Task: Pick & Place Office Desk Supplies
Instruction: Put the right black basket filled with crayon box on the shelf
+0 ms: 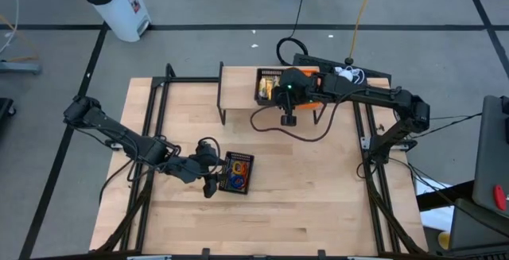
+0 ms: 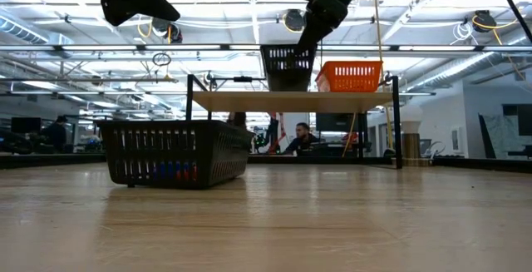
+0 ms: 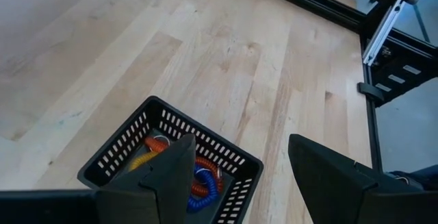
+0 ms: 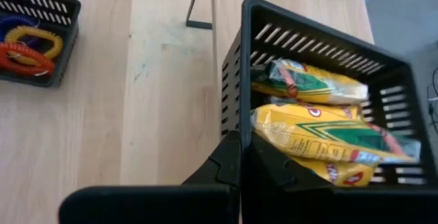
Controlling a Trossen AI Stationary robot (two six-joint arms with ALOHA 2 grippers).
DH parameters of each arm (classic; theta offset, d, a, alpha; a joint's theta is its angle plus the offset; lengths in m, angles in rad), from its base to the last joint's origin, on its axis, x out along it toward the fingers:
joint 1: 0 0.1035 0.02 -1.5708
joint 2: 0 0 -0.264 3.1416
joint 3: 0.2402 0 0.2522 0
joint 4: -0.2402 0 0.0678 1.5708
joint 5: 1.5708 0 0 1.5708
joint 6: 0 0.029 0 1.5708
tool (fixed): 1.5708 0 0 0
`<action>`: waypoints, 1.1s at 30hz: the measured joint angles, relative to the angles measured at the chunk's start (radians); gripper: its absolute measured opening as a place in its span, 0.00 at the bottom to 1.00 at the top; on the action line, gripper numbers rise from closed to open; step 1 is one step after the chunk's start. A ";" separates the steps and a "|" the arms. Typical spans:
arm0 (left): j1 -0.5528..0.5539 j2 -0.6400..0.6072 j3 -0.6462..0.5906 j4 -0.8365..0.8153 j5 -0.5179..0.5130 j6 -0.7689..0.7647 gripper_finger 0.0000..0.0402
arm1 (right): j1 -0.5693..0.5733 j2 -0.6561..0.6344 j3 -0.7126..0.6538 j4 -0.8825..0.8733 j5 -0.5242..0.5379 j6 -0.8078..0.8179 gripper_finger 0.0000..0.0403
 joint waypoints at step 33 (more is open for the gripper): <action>-0.001 0.000 0.000 0.003 0.023 0.000 0.59 | -0.007 0.042 -0.001 0.017 0.012 -0.053 0.01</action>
